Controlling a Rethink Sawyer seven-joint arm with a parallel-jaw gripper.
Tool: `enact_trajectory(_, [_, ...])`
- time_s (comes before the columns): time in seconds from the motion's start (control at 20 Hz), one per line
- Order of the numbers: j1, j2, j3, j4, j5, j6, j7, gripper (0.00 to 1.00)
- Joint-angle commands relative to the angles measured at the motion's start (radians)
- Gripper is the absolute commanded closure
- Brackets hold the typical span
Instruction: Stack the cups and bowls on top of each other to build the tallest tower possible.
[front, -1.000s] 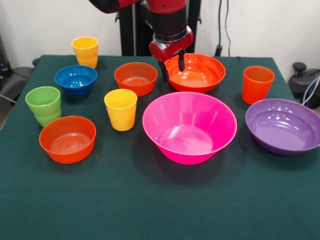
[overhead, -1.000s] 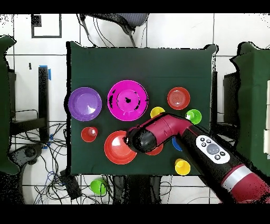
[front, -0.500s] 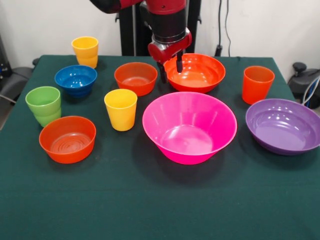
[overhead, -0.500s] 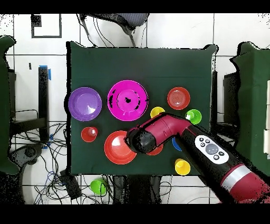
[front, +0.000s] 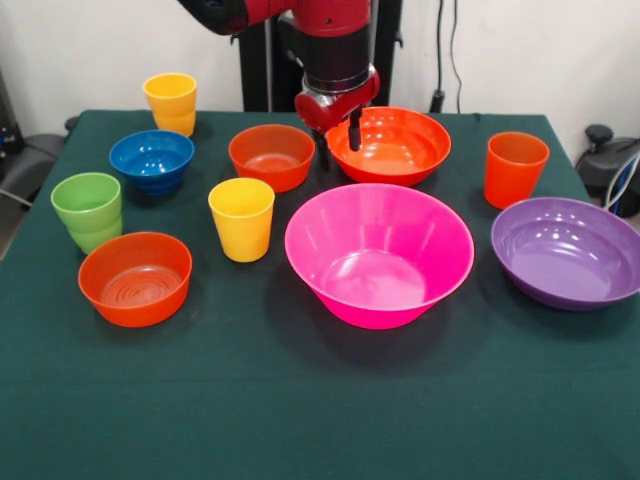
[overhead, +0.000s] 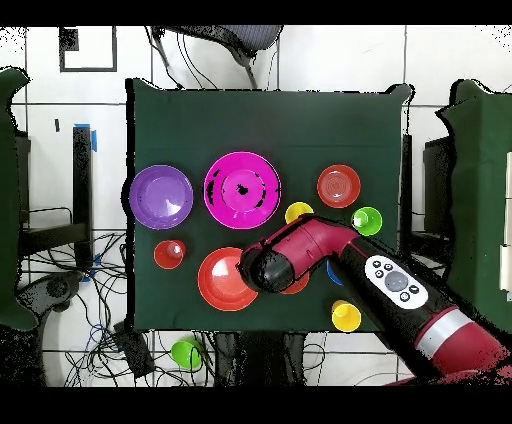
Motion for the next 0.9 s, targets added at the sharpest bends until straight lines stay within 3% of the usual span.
enact_trajectory(0.05, [0.047, 0.116, -0.039, -0.06, -0.074, -0.02, -0.184, 0.0])
enact_trajectory(0.4, [-0.005, 0.196, -0.007, -0.062, 0.012, 0.001, -0.205, 0.0])
enact_trajectory(0.9, [0.024, 0.19, -0.03, -0.075, -0.027, 0.031, -0.207, 0.0])
